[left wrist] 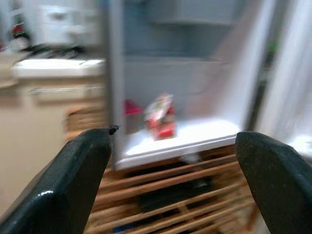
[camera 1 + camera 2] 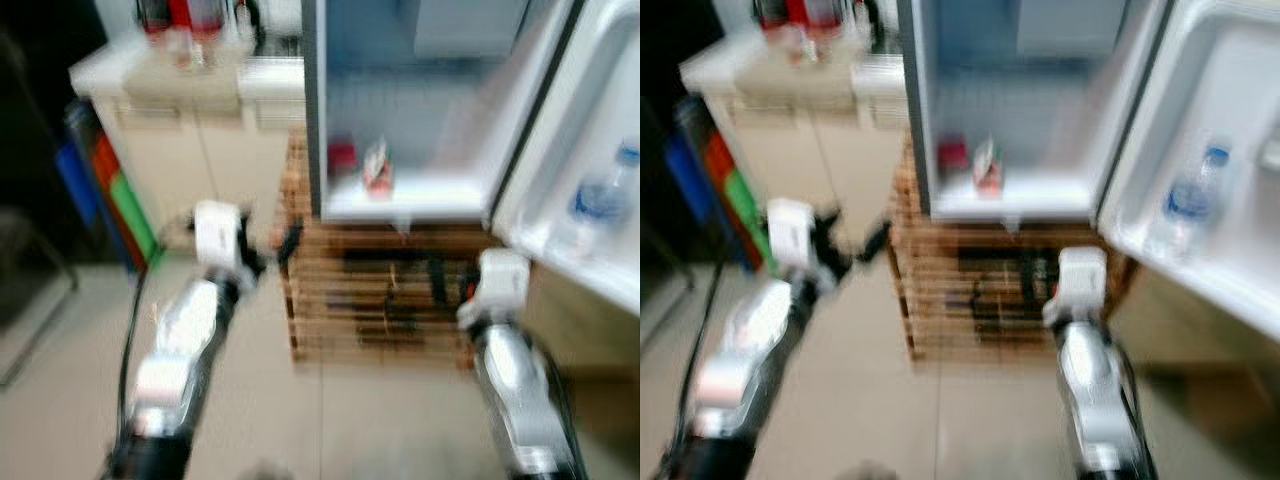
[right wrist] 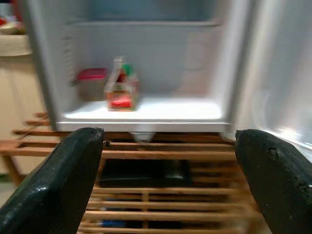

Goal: Restocking fridge

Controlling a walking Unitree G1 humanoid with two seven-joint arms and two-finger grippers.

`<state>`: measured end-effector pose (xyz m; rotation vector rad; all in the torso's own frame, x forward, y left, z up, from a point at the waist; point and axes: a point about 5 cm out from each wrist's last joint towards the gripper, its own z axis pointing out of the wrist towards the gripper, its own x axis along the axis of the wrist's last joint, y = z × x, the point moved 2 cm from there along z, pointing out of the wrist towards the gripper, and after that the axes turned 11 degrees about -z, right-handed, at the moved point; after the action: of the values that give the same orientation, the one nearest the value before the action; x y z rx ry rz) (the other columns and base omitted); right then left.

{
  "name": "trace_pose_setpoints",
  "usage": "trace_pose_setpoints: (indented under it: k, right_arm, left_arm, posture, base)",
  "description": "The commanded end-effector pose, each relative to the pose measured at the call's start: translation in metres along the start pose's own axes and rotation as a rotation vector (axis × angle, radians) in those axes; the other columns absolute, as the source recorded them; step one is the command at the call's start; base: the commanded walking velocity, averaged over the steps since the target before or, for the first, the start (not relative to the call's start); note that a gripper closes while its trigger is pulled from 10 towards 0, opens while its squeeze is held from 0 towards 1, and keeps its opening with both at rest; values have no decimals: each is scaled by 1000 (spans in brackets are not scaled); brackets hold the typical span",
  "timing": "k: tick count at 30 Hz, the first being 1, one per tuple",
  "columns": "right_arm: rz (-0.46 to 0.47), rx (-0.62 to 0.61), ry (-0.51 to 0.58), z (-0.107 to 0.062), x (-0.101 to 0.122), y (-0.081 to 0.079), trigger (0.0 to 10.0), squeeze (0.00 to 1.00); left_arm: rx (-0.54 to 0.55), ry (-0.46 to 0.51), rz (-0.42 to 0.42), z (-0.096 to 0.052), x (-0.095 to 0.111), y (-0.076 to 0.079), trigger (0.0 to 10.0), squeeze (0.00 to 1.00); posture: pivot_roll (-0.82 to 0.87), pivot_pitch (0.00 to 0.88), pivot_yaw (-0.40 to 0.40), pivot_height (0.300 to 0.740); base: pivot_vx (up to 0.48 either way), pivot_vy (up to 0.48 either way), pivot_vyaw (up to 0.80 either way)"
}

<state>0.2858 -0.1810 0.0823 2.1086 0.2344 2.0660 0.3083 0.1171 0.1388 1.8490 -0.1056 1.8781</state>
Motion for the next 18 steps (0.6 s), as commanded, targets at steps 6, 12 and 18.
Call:
trace_pose_setpoints:
  k: [6,12,18]
  right_arm:
    - [-15,-2,6,-2,2,2,10000,0]
    - [-31,0,-18,-13,-5,5,10000,0]
    - [-106,18,-116,-46,-37,17,10000,0]
  left_arm:
    - [-29,6,6,2,1,5,10000,0]
    - [-42,-4,-4,2,-4,9,10000,0]
    - [-58,3,-14,8,-3,11,10000,0]
  posture:
    - [-84,0,55,740]
    - [-113,0,66,740]
    - [-131,0,70,740]
  base:
    - [267,-395,0]
    - [264,-397,0]
    - [266,-396,0]
